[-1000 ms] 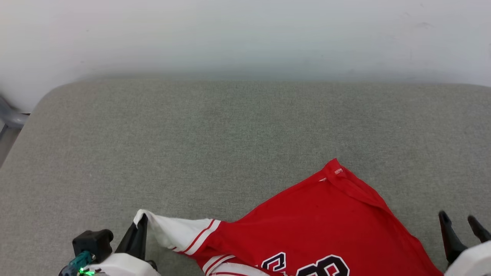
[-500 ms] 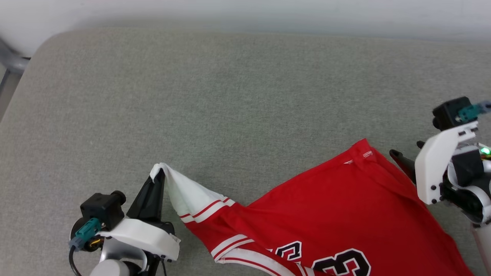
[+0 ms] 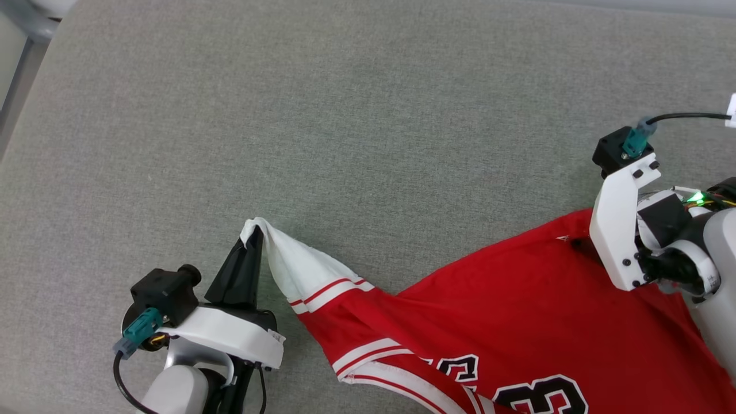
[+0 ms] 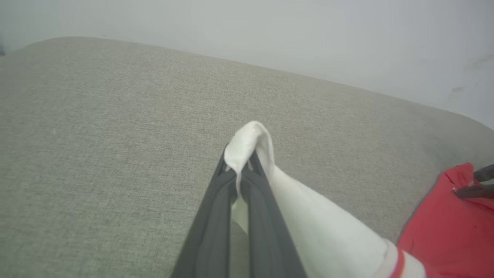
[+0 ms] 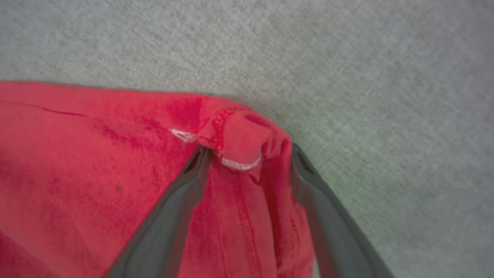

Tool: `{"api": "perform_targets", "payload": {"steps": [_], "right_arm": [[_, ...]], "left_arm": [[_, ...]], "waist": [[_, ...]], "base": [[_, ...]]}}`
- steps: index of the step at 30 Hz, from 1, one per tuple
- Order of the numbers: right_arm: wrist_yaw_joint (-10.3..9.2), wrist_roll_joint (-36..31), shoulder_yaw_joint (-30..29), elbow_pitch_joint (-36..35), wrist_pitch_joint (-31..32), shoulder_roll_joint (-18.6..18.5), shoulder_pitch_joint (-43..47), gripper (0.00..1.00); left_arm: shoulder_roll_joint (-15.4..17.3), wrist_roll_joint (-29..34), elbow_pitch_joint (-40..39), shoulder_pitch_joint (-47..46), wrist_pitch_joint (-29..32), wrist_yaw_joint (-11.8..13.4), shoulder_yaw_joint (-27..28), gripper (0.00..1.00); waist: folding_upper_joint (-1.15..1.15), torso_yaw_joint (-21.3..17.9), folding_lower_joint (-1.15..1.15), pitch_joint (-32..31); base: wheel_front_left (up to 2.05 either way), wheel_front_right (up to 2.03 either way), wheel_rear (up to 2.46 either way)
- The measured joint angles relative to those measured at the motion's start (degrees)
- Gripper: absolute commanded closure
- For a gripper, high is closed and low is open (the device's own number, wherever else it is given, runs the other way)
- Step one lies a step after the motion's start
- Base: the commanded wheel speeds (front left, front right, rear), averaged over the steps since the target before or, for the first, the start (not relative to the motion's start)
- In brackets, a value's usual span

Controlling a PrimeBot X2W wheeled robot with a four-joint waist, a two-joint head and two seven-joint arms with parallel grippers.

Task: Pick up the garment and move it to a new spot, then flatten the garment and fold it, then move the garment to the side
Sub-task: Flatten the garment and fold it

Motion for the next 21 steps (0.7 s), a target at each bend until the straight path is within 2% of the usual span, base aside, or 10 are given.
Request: {"api": "perform_targets", "payload": {"steps": [1,2,3,8,13,21], "right_arm": [[0.00,0.5,0.2,0.6,0.7,-0.1,-0.4,0.52],[0.00,0.8,0.3,1.1,1.2,-0.3,-0.7,0.91],[0.00,1.1,0.5,1.4,1.4,-0.4,-0.9,1.00],[0.01,2.4,1.6,2.6,0.1,0.0,-1.3,1.00],[0.03,2.5,0.5,3.6,-5.7,0.7,-2.2,1.00],[0.02,-2.1,-5.2,4.9,-15.1,2.3,-7.1,1.00]], "left_arm": [[0.0,-0.2,0.3,-0.1,-0.1,0.0,0.1,1.00],[0.0,-0.2,0.7,-0.1,-0.2,0.0,0.1,1.00],[0.0,-0.2,0.9,-0.2,-0.4,-0.1,0.0,1.00],[0.5,-0.3,2.1,-0.5,-0.6,-0.2,0.2,1.00],[1.8,-0.3,2.3,-1.8,-0.3,0.1,1.4,1.00],[4.4,-0.9,2.4,-13.0,2.9,-1.6,2.3,1.00]], "waist": [[0.00,0.2,0.00,0.2],[0.00,0.3,0.00,0.3],[0.00,0.4,0.00,0.4],[0.00,0.5,0.00,-0.5],[0.00,0.1,0.00,-2.6],[0.00,-1.5,0.00,-6.5]], "base": [[0.00,0.00,0.00],[0.00,0.00,0.00],[0.00,0.00,0.00],[0.00,0.00,0.00],[0.00,0.00,0.00],[0.00,0.00,0.00]]}}
